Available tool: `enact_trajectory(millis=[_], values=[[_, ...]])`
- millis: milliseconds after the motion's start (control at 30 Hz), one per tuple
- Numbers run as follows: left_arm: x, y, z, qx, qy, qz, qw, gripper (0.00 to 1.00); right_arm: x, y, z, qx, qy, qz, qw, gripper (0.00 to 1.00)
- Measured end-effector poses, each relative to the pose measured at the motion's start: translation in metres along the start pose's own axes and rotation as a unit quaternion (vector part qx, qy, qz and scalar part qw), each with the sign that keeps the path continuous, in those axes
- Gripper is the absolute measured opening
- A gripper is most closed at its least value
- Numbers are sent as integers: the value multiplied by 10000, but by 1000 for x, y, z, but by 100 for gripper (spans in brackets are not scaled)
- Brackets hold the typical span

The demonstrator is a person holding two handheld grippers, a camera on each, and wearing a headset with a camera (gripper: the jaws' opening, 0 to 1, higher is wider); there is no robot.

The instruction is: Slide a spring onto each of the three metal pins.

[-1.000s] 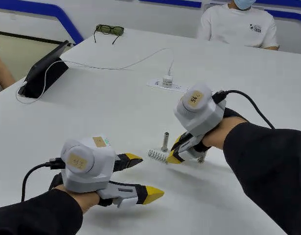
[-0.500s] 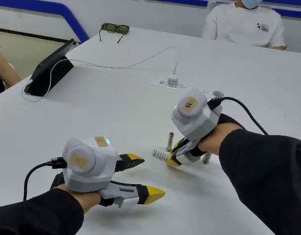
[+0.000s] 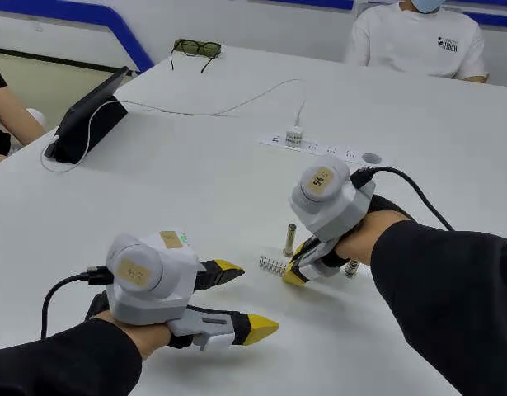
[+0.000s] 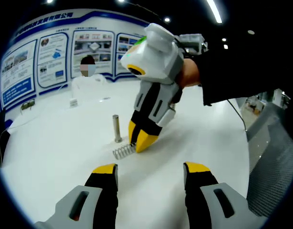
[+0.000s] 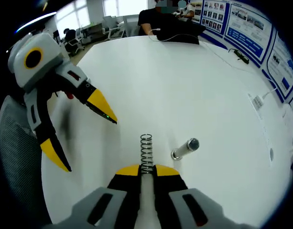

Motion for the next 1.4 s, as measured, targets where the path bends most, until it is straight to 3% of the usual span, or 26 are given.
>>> enact_trajectory(millis=[400,767,1400], values=[[11,-6,0,-61,30,-218,9997,54,-9,23,27,75,117,493,9987,11],[22,-20,-7,-277,83,-615,9977,46,-25,49,53,122,303,1073,9937,11],[31,-38,-12,-598,49,-1217,9908,21,-33,64,65,209,364,1456,9884,11]])
Point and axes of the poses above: the centre of the closed fingertips' face, and the gripper's own axes: z roughly backward along the fingers, y roughly to its left, x roughly out of its top, the point moved 7 cm from there along z, roughly backward along the fingers, and after that the axes turned 12 degrees about y, right-handed, at the moved point
